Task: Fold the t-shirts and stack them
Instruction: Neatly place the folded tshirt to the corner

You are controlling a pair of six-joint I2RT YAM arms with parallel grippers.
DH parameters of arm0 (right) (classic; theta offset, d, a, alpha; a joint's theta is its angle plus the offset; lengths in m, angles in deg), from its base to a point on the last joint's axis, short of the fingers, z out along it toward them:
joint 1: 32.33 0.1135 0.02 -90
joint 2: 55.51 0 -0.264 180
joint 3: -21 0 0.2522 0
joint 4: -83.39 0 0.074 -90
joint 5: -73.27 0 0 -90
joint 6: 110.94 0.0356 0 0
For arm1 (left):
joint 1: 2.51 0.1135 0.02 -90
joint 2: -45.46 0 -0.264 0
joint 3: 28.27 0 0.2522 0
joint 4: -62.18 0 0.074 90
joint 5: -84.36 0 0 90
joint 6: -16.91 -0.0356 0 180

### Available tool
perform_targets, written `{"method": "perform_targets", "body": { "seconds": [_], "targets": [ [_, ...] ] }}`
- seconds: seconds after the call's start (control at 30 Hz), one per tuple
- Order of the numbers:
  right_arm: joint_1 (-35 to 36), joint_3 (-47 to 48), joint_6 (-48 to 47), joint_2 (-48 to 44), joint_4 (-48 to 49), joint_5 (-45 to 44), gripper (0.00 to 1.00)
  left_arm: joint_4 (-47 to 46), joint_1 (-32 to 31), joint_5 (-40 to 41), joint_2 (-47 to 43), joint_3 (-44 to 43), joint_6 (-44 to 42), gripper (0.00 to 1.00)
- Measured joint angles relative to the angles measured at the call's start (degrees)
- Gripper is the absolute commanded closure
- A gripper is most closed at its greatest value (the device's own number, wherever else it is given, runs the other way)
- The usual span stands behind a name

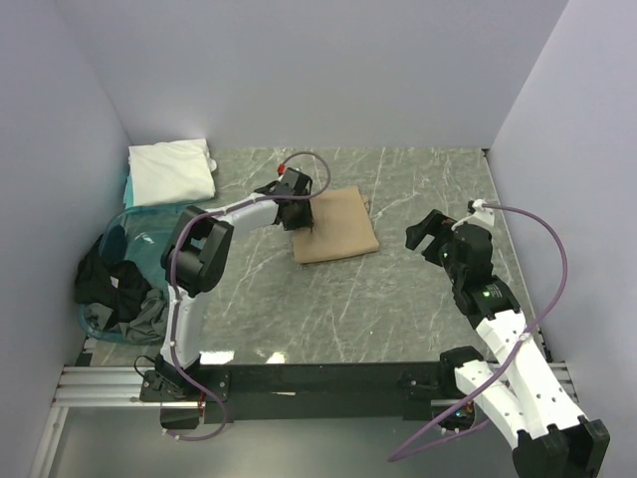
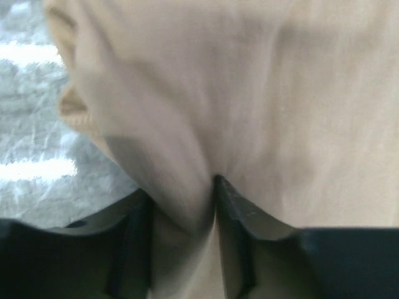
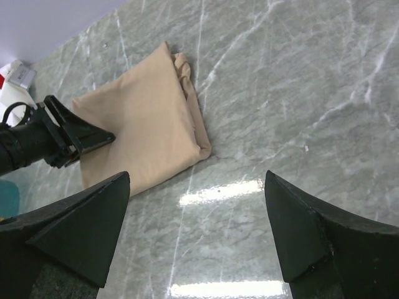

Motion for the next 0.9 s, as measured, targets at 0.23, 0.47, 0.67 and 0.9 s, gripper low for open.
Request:
{"method": "perform_targets", "body": {
  "seconds": [0.23, 0.47, 0.67, 0.9],
  "targets": [
    [0.00, -0.68, -1.38, -0.66, -0.50, -2.19, 0.05, 5.70, -1.64, 6.84, 4.52, -8.66, -2.67, 0.99],
    [0.00, -1.29, -2.19, 0.15, -1.05, -5.31, 0.05, 7.80, -0.85, 20.72, 5.97, -11.50, -13.22, 0.99],
    [0.00, -1.29, -2.86, 1.88, -1.01, -7.15, 0.05, 4.50, 4.28, 28.28, 5.70, -11.45, -25.94, 0.99],
    [0.00, -2.05, -2.84, 4.72, -0.61, -9.90, 0.06, -5.22, 11.65, 34.27, 4.28, -10.58, -43.52, 0.99]
  ]
}}
